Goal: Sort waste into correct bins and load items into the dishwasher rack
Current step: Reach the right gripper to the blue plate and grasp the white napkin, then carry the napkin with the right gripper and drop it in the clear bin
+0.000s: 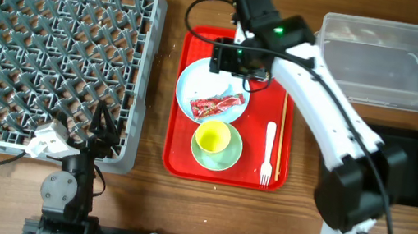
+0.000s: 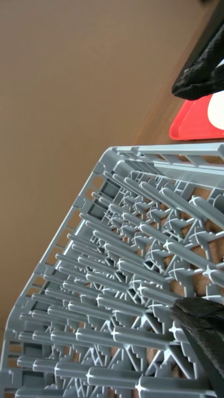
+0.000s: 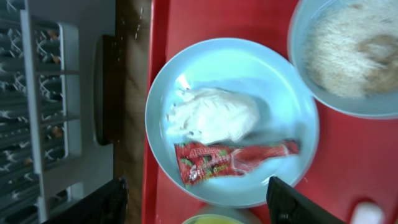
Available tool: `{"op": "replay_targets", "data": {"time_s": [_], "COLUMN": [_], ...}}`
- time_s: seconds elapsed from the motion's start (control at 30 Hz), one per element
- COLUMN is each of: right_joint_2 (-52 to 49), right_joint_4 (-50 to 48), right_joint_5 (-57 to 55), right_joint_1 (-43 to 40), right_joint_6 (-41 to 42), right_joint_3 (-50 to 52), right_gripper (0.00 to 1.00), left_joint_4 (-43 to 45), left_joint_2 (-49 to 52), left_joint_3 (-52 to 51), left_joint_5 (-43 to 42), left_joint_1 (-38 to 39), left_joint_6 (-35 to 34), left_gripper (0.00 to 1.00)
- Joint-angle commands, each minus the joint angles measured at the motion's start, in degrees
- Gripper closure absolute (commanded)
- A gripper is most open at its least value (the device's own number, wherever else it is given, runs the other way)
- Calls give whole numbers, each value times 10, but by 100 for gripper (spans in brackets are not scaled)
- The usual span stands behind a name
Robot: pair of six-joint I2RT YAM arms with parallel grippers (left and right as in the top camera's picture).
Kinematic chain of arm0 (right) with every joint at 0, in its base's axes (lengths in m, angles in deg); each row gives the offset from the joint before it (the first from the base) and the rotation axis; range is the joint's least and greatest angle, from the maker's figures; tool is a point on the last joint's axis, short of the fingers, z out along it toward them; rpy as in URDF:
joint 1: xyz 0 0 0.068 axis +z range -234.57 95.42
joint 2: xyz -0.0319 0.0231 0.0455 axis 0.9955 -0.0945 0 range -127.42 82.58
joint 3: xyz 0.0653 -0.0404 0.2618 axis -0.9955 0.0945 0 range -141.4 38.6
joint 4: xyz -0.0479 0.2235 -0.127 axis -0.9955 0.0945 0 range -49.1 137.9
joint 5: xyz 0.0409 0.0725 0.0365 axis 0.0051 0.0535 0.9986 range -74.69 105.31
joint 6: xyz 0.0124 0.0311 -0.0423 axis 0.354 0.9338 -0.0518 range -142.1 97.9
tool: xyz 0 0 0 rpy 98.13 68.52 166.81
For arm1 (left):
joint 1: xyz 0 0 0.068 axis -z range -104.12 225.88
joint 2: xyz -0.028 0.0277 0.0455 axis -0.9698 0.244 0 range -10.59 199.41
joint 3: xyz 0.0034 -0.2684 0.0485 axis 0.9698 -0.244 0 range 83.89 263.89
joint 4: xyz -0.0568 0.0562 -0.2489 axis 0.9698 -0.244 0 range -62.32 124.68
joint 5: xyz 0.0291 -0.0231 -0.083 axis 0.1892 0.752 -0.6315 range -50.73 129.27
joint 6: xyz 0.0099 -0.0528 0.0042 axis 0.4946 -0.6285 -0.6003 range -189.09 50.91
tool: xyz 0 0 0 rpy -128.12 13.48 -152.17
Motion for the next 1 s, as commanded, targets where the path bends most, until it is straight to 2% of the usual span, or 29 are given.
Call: {"op": "replay_targets", "data": {"time_s": [0.0, 0.27, 0.53, 0.6, 0.7, 0.73, 0.77, 0.8, 0.97], "right_joint_2": [-50, -118, -161, -161, -161, -161, -161, -161, -144], "right_joint_4": [-22, -79, -86, -86, -86, -86, -83, -80, -68], "right_joint_5": [-18, -36, -73, -96, -102, -102, -102, -102, -99], "right_joint_1": [19, 23, 45, 52, 54, 55, 56, 56, 55], "right_joint_6": [-43, -71, -87, -87, -87, -87, -87, -87, -71], "right_joint_3": [-7, -7, -5, -3, -3, -3, -3, -3, -4], "right_gripper": [27, 31, 35, 42, 60, 69, 91, 96, 96], "left_joint_4": [0, 0, 0, 0, 0, 0, 0, 0, 0], "left_joint_2": [-5, -5, -5, -5, -5, -5, -5, -5, -5], "left_joint_3": [-2, -2, -2, -2, -2, -2, -2, -2, -2], "left_joint_5": [8, 8, 8, 8, 8, 8, 8, 8, 8], "left_joint_1": [-3, -3, -3, -3, -3, -3, -3, -3, -3], "left_joint_6": [5, 5, 5, 5, 5, 5, 5, 5, 5], "left_gripper": [0, 0, 0, 0, 0, 0, 0, 0, 0]}}
